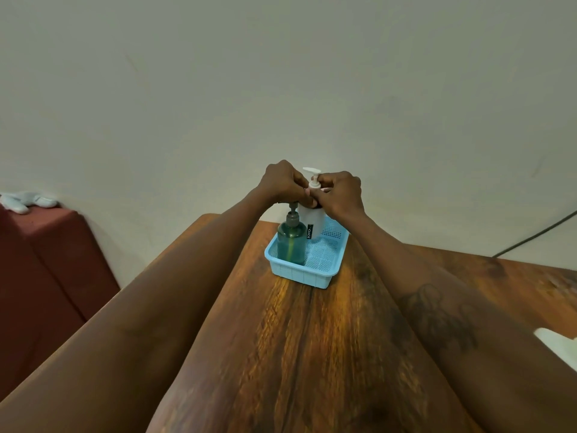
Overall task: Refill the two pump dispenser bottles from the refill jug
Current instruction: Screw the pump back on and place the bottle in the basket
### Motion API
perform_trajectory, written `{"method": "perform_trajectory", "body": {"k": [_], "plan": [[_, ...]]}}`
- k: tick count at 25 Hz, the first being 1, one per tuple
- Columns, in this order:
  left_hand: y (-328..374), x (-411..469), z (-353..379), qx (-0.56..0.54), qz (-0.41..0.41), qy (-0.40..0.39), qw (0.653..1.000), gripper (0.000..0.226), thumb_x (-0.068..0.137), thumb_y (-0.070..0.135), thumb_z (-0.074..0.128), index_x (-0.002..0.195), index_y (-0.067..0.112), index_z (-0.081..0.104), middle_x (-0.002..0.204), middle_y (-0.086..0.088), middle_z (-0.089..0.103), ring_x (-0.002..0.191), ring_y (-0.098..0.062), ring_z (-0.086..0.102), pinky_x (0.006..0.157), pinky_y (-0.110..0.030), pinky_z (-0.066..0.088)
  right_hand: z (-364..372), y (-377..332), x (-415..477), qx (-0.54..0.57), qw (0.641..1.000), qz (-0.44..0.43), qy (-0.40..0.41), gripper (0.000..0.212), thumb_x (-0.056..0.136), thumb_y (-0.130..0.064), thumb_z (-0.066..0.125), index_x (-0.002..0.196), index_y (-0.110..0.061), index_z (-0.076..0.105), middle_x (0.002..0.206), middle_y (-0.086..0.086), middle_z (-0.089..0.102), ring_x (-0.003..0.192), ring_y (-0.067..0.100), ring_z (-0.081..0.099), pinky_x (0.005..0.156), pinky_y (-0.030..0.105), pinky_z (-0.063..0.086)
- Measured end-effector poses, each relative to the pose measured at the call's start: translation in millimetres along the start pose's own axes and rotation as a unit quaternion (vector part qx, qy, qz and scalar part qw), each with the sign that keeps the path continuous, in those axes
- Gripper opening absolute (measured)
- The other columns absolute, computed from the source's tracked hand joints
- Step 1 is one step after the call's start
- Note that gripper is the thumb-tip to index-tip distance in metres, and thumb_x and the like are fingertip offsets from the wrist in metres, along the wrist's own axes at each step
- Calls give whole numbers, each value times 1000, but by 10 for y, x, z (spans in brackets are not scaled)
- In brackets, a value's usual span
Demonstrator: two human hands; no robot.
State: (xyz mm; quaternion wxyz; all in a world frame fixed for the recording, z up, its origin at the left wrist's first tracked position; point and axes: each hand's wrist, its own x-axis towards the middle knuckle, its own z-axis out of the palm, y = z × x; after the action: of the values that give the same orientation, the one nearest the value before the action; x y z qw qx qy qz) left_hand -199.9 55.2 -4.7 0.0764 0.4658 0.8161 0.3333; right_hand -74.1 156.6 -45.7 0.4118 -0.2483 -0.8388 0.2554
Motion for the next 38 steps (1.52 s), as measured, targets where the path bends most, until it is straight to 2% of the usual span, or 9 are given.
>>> {"method": "perform_trajectory", "body": {"k": [2,9,13,16,18,20,27,33,38], "plan": [[-32,42,31,13,-20,-2,1000,31,63,22,93,93,19,85,89,0,79,71,-8,64,77,-29,60,91,54,-13,12,1000,9,-9,22,82,-30,84,100,-19,83,98,0,81,89,13,74,82,43,62],[-48,129,47,40,-84,-32,995,38,67,25,93,100,12,81,104,-9,76,85,-21,62,60,-27,50,180,132,-59,35,998,32,-35,33,75,-31,90,104,-18,83,102,1,80,89,9,73,86,37,61],[-30,110,45,48,-79,-10,996,37,70,24,91,99,5,79,88,-9,73,72,-19,56,55,-23,43,165,124,-36,25,996,46,-73,48,77,-35,90,117,-11,77,112,8,78,98,17,74,92,35,59],[-43,58,15,41,-80,20,996,28,79,22,84,99,3,79,95,-13,77,77,-22,63,68,-31,54,117,129,-36,-8,992,55,-111,64,80,-42,86,132,-9,69,121,11,75,109,22,71,99,36,55],[-35,-26,-23,17,-56,49,997,25,82,24,82,99,5,81,95,-12,78,78,-21,68,79,-36,61,41,120,-71,-27,991,58,-116,66,81,-44,84,137,-12,65,124,10,73,112,23,69,101,40,55],[14,-126,-62,8,-14,74,997,33,82,30,84,107,8,80,95,-9,78,75,-18,72,77,-35,64,-70,80,-109,-35,992,54,-109,65,81,-44,84,137,-16,65,124,8,73,114,23,68,101,40,55],[361,-576,-51,78,59,70,993,49,80,40,85,118,12,76,118,-8,75,106,-19,71,88,-30,56,-571,-200,-422,-60,993,21,-97,70,79,-48,82,141,-24,60,128,0,71,126,23,60,108,45,50],[808,-1053,-23,76,80,69,992,51,80,45,84,121,16,75,118,-5,75,108,-17,69,96,-34,55,-1150,-425,-777,-95,990,1,-100,71,80,-44,83,143,-24,57,137,1,66,131,23,57,108,40,43],[1343,-1537,60,11,120,64,991,48,83,38,84,123,13,75,119,-7,76,107,-16,71,92,-27,52,-1881,-613,-1137,-99,991,-13,-91,64,78,-38,86,136,-23,64,134,1,68,129,20,59,109,41,45]]}}
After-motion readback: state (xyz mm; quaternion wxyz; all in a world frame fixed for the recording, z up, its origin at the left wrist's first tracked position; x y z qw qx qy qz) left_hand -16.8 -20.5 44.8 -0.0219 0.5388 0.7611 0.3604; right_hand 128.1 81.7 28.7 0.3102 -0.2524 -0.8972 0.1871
